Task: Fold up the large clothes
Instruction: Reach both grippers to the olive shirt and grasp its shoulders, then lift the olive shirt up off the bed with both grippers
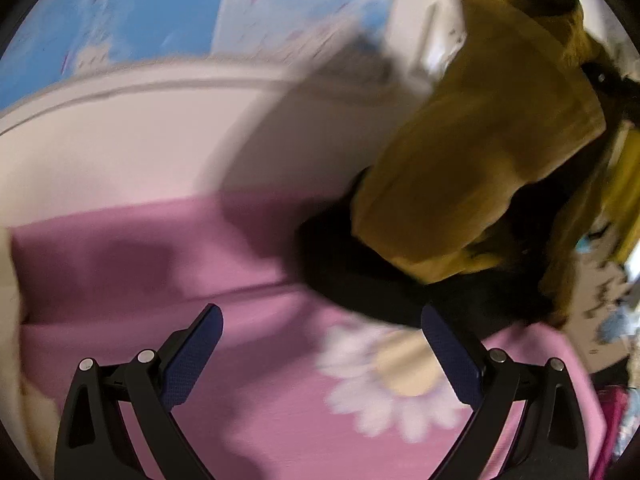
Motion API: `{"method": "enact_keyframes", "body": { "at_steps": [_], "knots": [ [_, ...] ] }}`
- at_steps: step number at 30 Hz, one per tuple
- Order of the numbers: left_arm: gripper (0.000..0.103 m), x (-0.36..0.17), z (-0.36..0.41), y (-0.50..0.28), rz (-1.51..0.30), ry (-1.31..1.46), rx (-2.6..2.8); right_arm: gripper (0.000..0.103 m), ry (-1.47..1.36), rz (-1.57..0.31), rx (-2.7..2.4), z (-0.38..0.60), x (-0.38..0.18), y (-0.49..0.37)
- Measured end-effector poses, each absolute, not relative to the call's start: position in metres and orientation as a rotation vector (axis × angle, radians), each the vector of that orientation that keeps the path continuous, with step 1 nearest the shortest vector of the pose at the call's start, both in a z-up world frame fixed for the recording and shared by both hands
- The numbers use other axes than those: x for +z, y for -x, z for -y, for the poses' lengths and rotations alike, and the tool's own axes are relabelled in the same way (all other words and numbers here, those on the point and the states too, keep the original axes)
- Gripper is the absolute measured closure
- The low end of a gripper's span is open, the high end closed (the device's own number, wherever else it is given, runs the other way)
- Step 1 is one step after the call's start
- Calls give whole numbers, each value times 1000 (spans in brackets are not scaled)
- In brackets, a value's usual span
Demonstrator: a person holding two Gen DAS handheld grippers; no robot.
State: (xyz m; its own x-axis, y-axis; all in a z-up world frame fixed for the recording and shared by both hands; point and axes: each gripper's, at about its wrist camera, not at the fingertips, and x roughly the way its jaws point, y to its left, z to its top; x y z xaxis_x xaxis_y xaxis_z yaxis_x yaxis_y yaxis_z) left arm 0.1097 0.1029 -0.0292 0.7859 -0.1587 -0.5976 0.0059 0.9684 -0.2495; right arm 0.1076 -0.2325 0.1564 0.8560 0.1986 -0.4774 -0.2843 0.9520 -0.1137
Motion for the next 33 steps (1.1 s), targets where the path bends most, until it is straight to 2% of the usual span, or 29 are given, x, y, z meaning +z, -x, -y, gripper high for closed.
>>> {"method": "enact_keyframes", "body": {
  "at_steps": [5,8,14,15,16,17,18,19,22,25,33],
  "knots": [
    [7,-6,-67,-89,-551,202,-285,100,114,-402,241,260,192,-69],
    [7,2,-33,-85,-488,57,-301,100,87,-377,254,270,202,-53],
    [7,-2,-27,-143,-518,75,-209,100,30,-331,247,287,214,-24],
    [14,-4,-28,-150,-530,88,-203,100,30,-324,241,290,215,-19],
    [35,-6,-28,-158,-543,116,-220,100,28,-319,235,293,217,-15],
    [49,-9,-28,-165,-557,171,-297,100,28,-316,232,294,217,-11],
    [73,-10,-28,-170,-571,197,-323,100,26,-308,224,297,219,-7],
    [101,-11,-25,-174,-591,207,-319,100,21,-306,224,302,219,-3],
    [102,4,-13,-171,-564,154,-302,100,23,-284,217,309,228,11],
    [103,44,-16,-157,-460,157,-299,101,36,-220,181,316,255,32],
    [103,185,-16,-98,-190,133,-319,101,83,-35,162,321,348,111]
  ]
}}
